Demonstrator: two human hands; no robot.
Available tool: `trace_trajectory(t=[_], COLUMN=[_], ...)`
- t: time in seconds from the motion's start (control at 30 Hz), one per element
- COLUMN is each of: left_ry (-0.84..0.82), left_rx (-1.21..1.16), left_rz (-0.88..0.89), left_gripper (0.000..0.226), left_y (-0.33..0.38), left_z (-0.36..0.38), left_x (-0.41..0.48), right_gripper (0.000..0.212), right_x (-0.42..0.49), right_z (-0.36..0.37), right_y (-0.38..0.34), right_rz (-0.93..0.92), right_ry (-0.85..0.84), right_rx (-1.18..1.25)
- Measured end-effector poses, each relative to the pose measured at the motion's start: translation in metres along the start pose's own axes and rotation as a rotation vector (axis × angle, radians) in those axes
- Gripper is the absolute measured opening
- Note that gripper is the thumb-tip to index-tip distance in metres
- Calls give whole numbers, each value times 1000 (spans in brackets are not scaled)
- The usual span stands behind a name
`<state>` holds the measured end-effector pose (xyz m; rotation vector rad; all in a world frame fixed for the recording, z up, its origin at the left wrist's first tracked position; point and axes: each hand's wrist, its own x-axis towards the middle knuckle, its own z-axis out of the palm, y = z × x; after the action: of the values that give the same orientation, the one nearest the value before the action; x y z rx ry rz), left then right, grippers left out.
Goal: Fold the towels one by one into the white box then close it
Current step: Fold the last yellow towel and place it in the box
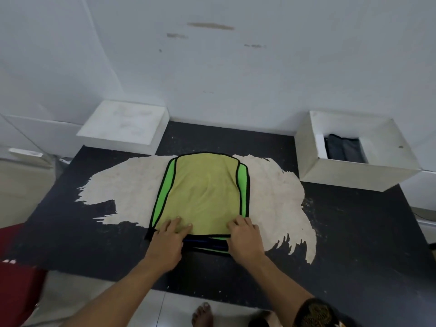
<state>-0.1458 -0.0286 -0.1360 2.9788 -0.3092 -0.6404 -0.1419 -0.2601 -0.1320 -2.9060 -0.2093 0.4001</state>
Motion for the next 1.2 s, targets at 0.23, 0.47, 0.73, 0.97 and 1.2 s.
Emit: trace_trajectory(t=[0.23, 0.47, 0.73, 0.97, 1.2], left_ry=[167, 79, 126, 198, 405], left_rx=[-114, -6, -69, 40, -73], left_rz=[-18, -28, -70, -274, -267], left_gripper=[45, 45, 60, 43, 36], left_y=[-3, 2, 38, 22, -8], left_z=[1, -15, -21, -28, -38], left_x=[5, 19, 28, 22, 29], right_gripper=[28, 31, 32, 21, 22], right_x=[-1, 1, 2, 8, 15], right_z=[1, -9, -21, -36, -51], right_y=[-6, -10, -15, -21, -19], right_rz=[9, -110, 54, 161, 223], right_ry=[65, 18, 161, 368, 313], right_rx=[-65, -213, 30, 144, 202])
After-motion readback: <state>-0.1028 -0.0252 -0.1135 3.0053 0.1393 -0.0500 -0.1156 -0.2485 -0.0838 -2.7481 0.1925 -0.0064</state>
